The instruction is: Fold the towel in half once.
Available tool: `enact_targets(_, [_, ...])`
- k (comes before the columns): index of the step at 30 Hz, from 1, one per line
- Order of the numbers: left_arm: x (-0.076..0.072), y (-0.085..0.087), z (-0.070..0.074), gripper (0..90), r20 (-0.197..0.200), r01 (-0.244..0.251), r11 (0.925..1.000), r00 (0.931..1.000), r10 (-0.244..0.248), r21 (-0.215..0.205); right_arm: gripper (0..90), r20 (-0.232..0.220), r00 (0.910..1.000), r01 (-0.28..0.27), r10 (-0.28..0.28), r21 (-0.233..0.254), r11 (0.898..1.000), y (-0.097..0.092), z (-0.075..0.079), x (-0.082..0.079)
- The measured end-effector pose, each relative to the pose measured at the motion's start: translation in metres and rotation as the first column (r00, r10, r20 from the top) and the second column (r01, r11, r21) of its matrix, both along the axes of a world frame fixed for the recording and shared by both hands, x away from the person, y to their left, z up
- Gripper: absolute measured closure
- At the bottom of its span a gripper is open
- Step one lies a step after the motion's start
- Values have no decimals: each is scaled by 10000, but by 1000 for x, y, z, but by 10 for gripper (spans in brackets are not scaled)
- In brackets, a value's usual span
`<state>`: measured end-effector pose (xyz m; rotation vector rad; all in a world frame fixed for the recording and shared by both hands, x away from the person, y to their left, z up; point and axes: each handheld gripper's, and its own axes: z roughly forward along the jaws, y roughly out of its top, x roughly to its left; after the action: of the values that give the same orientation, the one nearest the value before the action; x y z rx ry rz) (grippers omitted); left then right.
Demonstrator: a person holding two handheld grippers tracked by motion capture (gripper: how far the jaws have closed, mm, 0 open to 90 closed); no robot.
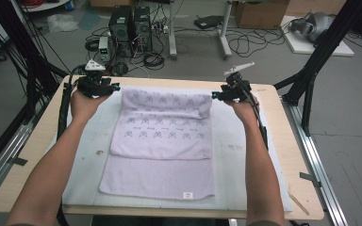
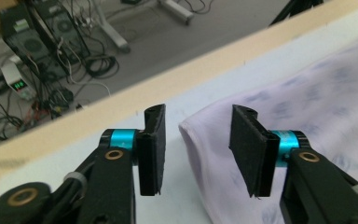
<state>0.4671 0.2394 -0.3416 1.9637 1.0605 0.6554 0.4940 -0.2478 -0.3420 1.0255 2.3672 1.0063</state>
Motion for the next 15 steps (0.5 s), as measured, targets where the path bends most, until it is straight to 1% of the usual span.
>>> enact_targets(1, [-4,4,-7,535,-167,13,10000,9999,-14,-73,422,-204,9998,-39,40,10,10000,-1,-8,-5])
enact_targets(2, [-8,7,-14,532,-282,63,10000,9996,-65,-70,420,-238,9996,-148,149,33,9999,-1,-16,-10])
enact_targets(3, [-13,9,-21,529,-348,109,9999,9993,-112,-70,415,-371,9990,-264,264,-4,9997,-2,-22,-16])
enact_targets(4, [-17,11,-27,528,-442,184,9998,9989,-184,-12,384,-570,9978,-354,348,-107,9993,-1,-28,-20])
enact_targets(5, [-22,13,-33,524,-569,251,9997,9981,-248,49,370,-1014,9939,-467,437,-265,9986,0,-32,-23])
enact_targets(6, [-28,14,-39,514,-619,336,9994,9975,-334,12,397,-1002,9934,-569,549,-174,9982,1,-36,-29])
enact_targets(7, [-34,14,-44,513,-644,504,9987,9967,-504,-16,413,-758,9944,-742,740,3,9972,1,-38,-36])
enact_targets(8, [-40,13,-49,513,-766,657,9978,9949,-650,62,409,-675,9933,-937,937,27,9956,3,-40,-43])
enact_targets(9, [-46,13,-53,511,-802,842,9964,9933,-838,20,410,-820,9907,-1078,1084,120,9941,5,-42,-49])
enact_targets(10, [-52,12,-57,511,-835,1030,9947,9912,-1029,-28,424,-768,9887,-1269,1285,254,9916,7,-44,-56])
enact_targets(11, [-58,11,-60,511,-795,1162,9932,9901,-1159,2,433,-700,9860,-1505,1512,151,9885,9,-46,-63])
enact_targets(12, [-65,10,-64,511,-775,1331,9911,9880,-1333,-73,435,-736,9831,-1670,1673,109,9859,11,-48,-70])
enact_targets(14, [-76,7,-70,512,-843,1668,9860,9824,-1665,-37,453,-630,9786,-1938,1959,383,9803,14,-53,-84])
enact_targets(15, [-80,6,-72,512,-878,1799,9837,9799,-1794,-19,461,-597,9750,-2121,2142,395,9765,15,-55,-91])
